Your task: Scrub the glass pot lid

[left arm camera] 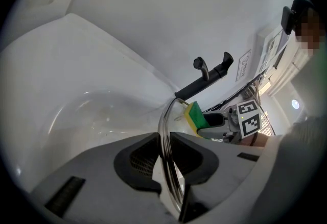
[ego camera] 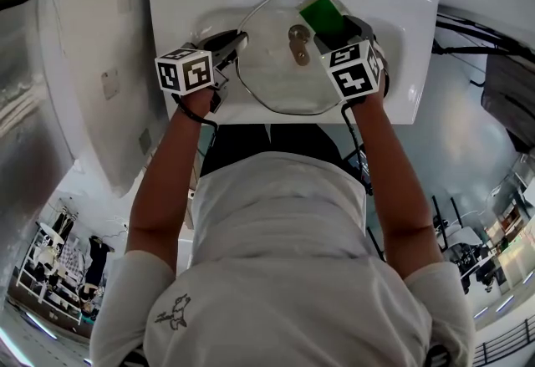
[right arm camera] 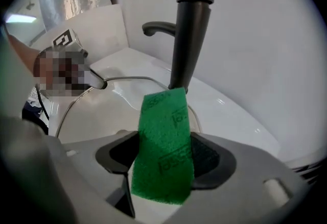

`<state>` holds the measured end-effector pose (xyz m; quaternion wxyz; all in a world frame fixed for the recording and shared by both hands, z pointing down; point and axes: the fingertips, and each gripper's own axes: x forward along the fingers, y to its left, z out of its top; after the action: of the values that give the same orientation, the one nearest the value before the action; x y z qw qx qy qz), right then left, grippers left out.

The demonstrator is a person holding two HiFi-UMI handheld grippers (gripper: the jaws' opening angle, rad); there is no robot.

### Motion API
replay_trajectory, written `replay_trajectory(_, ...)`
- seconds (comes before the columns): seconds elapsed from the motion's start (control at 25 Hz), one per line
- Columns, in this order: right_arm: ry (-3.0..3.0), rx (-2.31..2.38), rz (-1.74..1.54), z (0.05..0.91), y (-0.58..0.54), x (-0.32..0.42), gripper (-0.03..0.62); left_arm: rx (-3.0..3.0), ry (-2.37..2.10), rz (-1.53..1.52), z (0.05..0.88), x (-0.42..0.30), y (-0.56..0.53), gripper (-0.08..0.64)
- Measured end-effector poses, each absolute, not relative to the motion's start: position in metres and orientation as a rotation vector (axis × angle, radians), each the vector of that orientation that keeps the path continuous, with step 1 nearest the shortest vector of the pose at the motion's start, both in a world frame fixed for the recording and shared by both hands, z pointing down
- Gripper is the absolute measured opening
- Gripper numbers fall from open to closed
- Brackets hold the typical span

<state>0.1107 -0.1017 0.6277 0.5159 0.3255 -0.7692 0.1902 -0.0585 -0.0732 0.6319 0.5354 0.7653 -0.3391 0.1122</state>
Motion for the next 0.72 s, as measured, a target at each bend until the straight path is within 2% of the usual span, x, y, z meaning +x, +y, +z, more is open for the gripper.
replay_trajectory(0.56, -1.911, 0.756, 0.502, 0.631, -0.089, 0.065, 0.307, 1.815, -0.822, 0.257, 0.634, -0.06, -0.074, 0.066)
replay_trajectory(0.72, -1.944, 0.657, 0.42, 0.632, -0.068, 0.038, 0.307, 1.815, -0.83, 0.254, 0.635, -0.06, -0.074, 0.066)
